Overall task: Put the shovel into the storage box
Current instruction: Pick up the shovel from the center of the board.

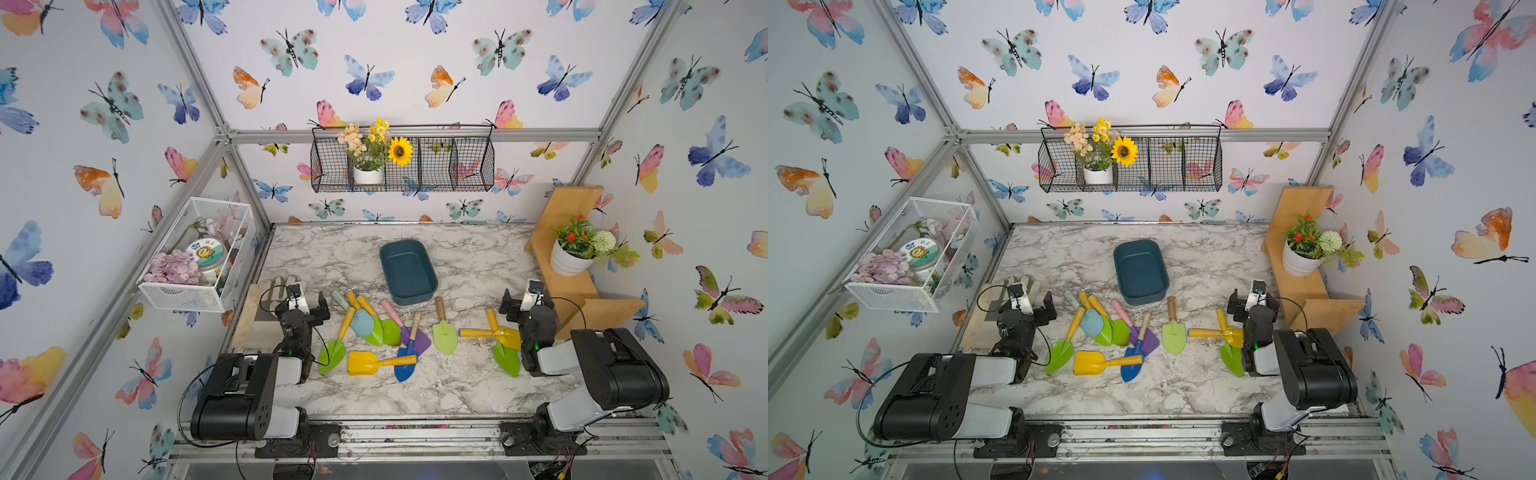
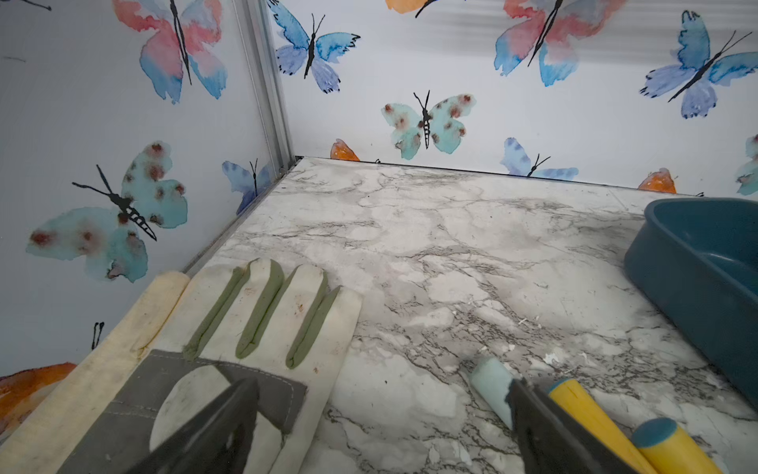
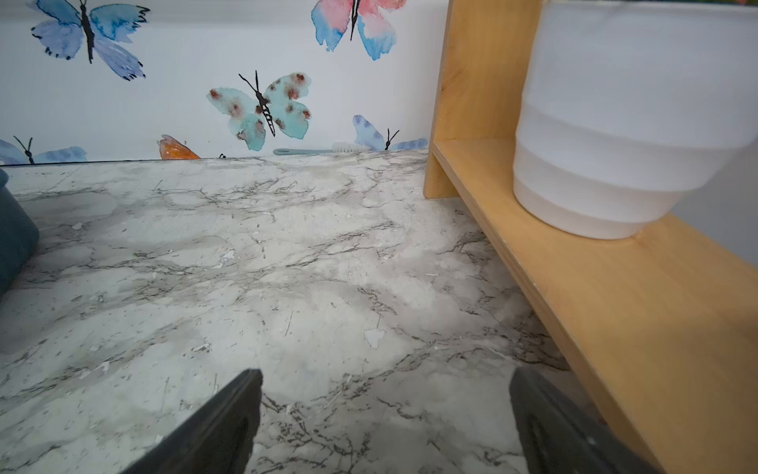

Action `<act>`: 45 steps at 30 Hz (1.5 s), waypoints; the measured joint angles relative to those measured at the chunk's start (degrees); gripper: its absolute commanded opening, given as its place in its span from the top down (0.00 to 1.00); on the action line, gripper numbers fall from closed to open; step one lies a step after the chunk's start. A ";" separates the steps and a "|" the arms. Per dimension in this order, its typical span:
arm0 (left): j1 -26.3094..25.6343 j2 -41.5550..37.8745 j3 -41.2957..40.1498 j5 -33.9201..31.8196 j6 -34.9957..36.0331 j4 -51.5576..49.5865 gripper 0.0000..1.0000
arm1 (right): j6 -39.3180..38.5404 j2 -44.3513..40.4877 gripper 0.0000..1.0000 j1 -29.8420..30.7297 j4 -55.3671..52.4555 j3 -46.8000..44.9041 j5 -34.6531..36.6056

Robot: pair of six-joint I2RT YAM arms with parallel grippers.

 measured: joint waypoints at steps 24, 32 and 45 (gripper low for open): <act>-0.09 0.00 0.00 -0.02 0.00 0.00 0.02 | 0.00 0.00 0.01 0.00 0.00 0.00 -0.02; -0.09 -1.05 1.66 -1.86 -0.76 -4.46 0.02 | 0.31 -2.93 0.02 0.00 -6.10 2.27 0.28; 1.22 -12.76 22.36 -7.54 -17.20 -39.19 0.01 | 13.79 -15.21 0.02 0.00 -41.07 23.39 -4.09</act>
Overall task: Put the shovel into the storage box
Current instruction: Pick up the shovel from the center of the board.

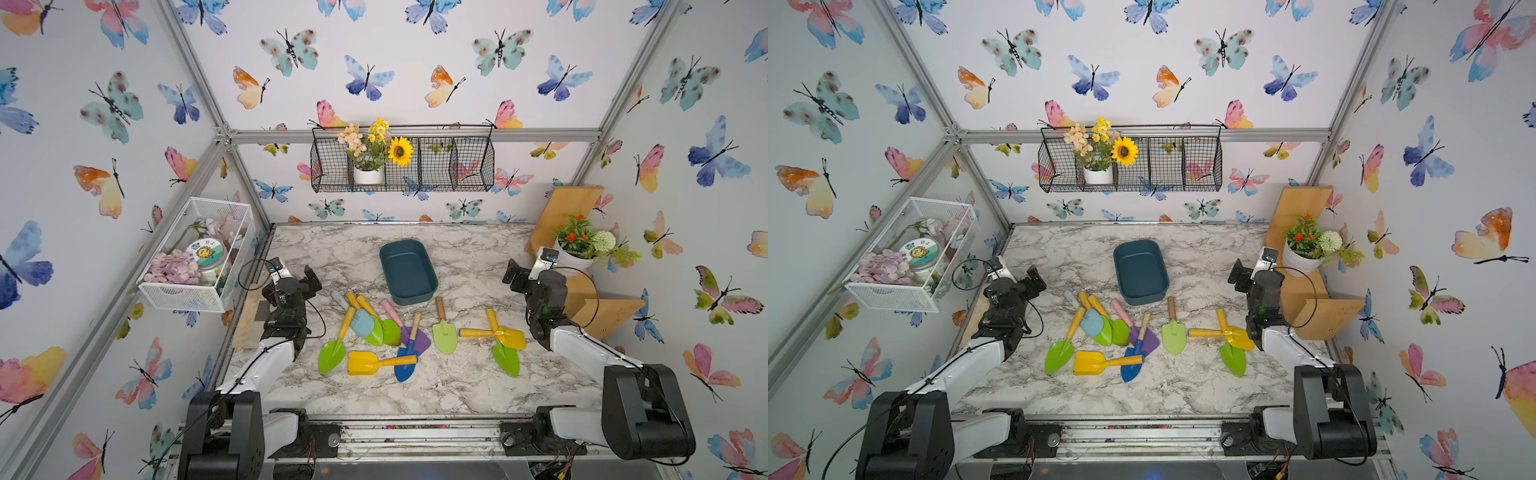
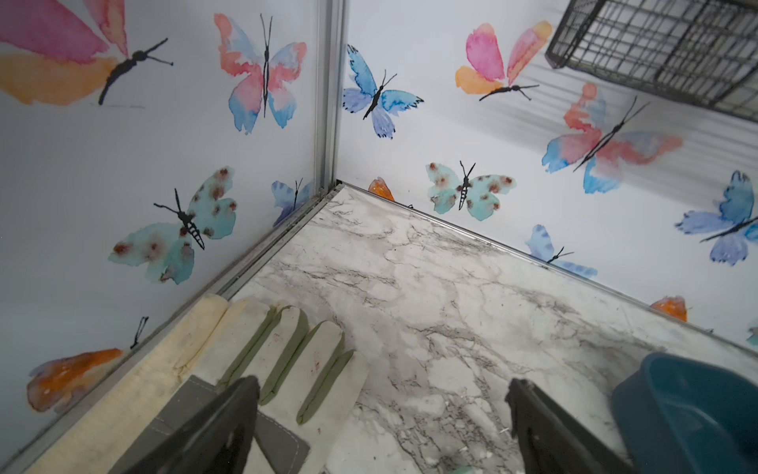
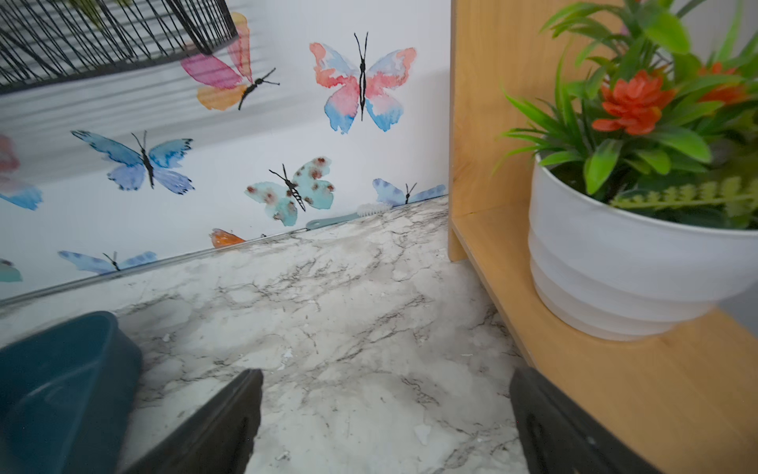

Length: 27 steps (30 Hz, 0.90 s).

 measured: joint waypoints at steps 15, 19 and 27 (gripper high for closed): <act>-6.16 -3.91 10.71 25.14 -9.05 -30.99 0.29 | 8.15 -0.33 0.29 -0.26 -30.56 13.94 -26.49; -13.03 -3.93 10.62 26.88 -9.66 -35.85 0.31 | 7.45 0.37 0.35 -0.13 -37.94 16.76 -28.57; -25.09 -3.34 8.02 26.93 -14.75 -36.72 0.32 | 7.61 1.68 0.37 6.05 -45.38 15.12 -28.70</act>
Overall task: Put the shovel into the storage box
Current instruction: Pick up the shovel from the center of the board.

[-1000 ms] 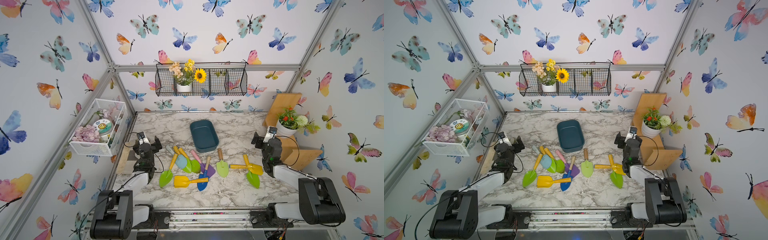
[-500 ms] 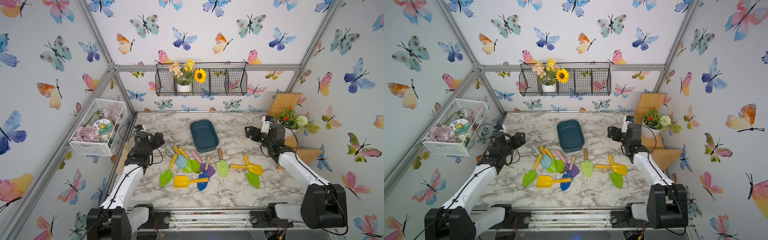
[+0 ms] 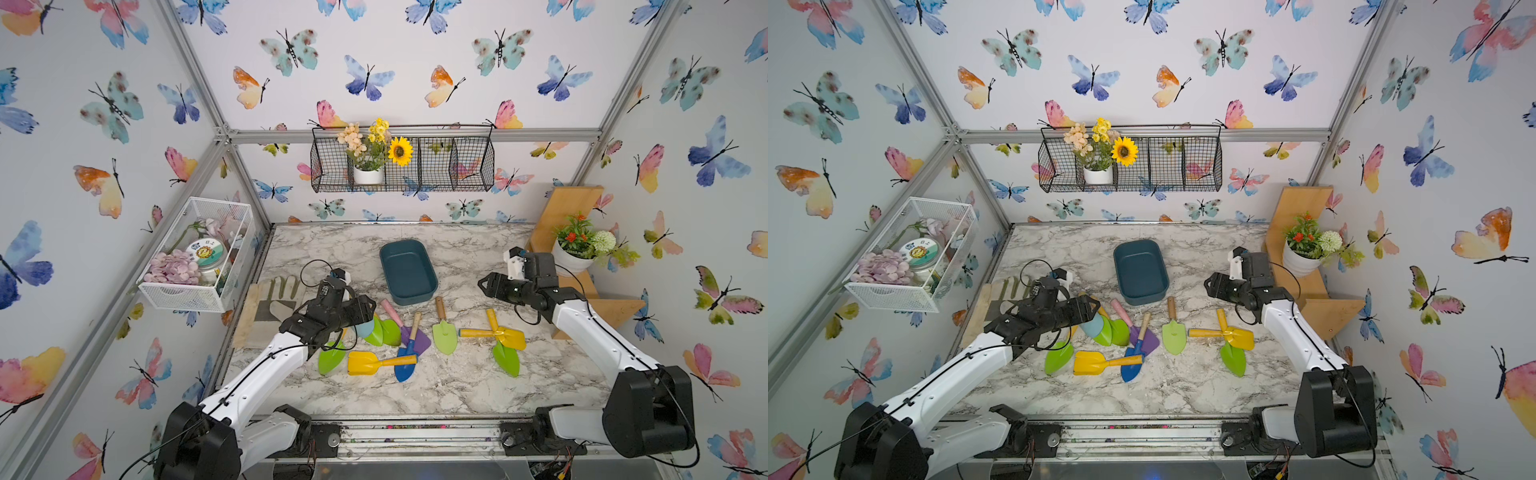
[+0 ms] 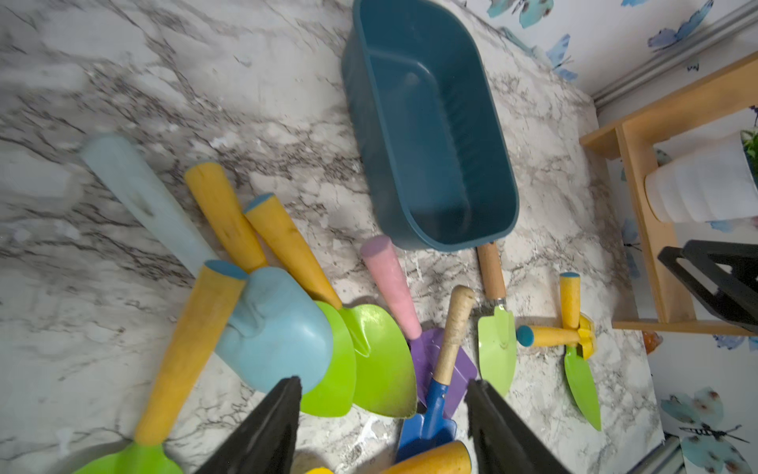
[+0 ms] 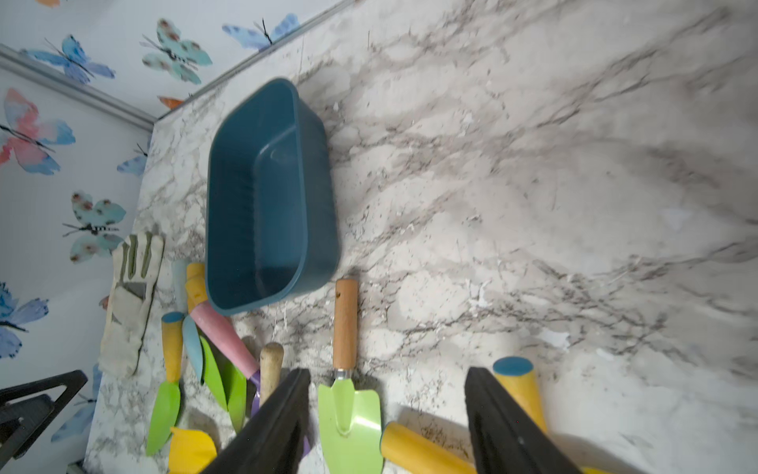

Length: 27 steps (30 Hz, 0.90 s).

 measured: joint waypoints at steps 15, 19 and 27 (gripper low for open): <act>-1.36 12.74 9.35 -2.19 -1.49 0.48 0.35 | 5.97 12.24 0.44 17.57 -0.07 0.11 5.01; -1.36 18.40 13.86 -2.56 -0.57 0.68 0.36 | 7.08 16.68 0.47 20.39 0.35 2.51 6.97; -1.36 20.90 15.47 -3.10 0.02 0.55 0.36 | 8.72 21.66 0.53 23.17 0.09 6.67 12.72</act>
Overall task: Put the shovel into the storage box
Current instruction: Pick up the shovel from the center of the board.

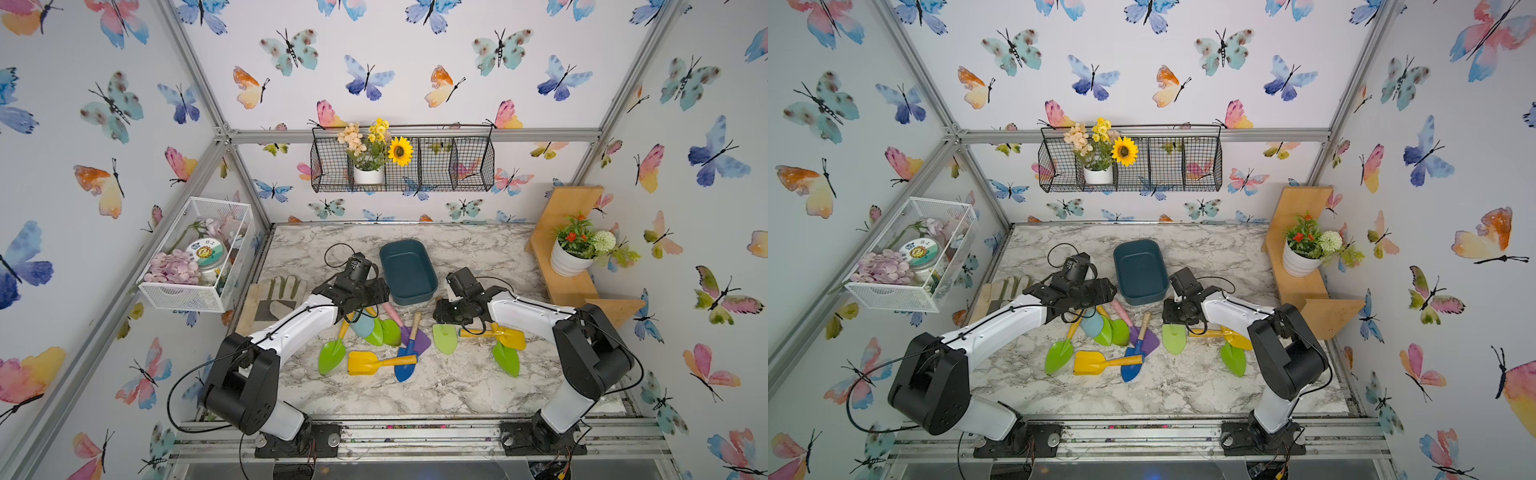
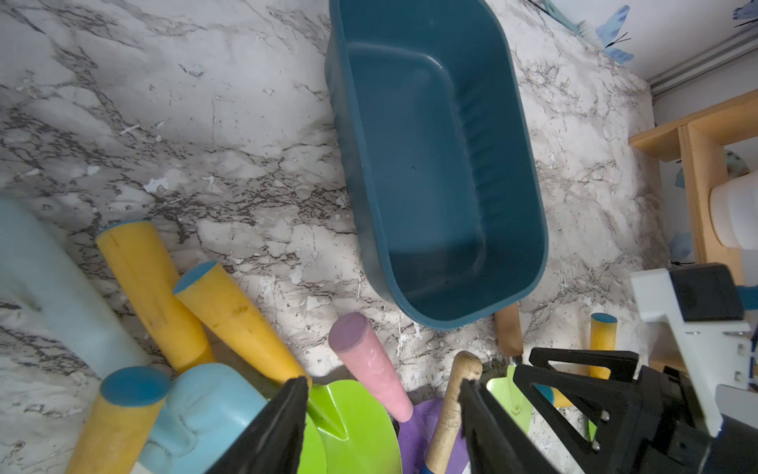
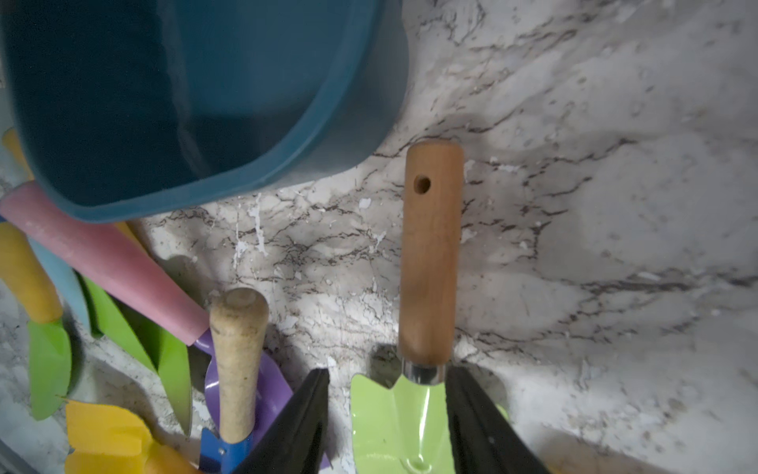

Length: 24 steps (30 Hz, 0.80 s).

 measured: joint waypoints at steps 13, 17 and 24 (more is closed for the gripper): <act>0.87 5.46 3.34 -0.44 0.70 -0.09 0.36 | 0.04 6.34 0.64 1.84 -0.04 2.97 4.98; 1.03 7.80 4.98 -0.44 1.09 -0.07 0.36 | -0.09 6.60 0.72 2.03 -0.13 3.08 6.14; 1.29 12.31 9.05 -0.44 2.21 -0.09 0.39 | -0.15 6.86 0.80 2.03 -0.24 3.69 7.13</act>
